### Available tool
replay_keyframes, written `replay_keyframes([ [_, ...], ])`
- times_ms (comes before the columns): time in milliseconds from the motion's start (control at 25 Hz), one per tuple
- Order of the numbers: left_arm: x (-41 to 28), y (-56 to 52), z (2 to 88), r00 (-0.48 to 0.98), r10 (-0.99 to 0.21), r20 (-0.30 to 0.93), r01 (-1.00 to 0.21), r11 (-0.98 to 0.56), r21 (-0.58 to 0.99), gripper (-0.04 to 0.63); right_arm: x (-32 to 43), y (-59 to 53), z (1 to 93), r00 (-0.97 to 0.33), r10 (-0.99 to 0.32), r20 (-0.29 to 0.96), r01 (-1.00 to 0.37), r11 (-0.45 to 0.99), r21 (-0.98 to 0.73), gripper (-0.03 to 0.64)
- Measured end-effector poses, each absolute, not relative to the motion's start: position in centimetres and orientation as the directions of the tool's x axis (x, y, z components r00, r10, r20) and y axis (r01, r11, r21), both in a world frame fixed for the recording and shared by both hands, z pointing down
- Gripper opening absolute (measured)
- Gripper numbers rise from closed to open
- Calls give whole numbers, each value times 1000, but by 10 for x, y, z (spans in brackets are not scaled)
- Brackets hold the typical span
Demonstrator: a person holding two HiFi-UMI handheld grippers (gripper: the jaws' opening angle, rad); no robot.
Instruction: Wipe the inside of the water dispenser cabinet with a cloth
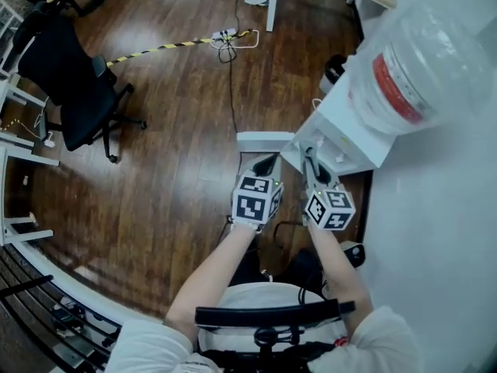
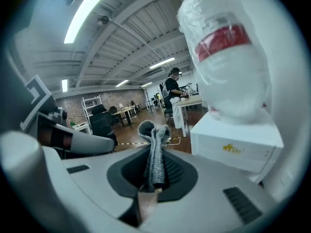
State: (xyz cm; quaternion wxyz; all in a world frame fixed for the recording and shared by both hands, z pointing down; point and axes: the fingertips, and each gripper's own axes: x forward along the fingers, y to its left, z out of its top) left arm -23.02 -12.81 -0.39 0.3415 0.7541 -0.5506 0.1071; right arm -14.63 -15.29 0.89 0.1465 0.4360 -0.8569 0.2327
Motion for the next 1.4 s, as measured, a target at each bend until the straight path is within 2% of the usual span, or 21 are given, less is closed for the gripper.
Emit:
replay_keyframes([
  [200, -223, -106, -44, 339, -799, 497, -913, -152, 378, -6, -135, -125, -45, -618, -672, 408, -785, 560, -266, 37],
  [520, -141, -35, -80, 303, -834, 462, -918, -124, 377, -6, -58, -49, -106, -740, -623, 253, -672, 671, -314, 38],
  [720, -100, 16, -94, 262, -856, 446, -928, -96, 361, -6, 3, -6, -123, -775, -598, 206, -630, 703, -330, 37],
  [880, -83, 59, -102, 206, -872, 443, -927, -29, 373, -6, 60, 23, -119, -757, -612, 230, -652, 683, -329, 37],
  [1040, -68, 91, -116, 203, -876, 437, -933, -37, 359, -6, 100, 46, -118, -725, -636, 264, -688, 650, -323, 37],
  [1400, -73, 132, -110, 264, -856, 443, -933, -110, 344, -6, 95, 90, -119, -690, -670, 274, -722, 607, -332, 37],
])
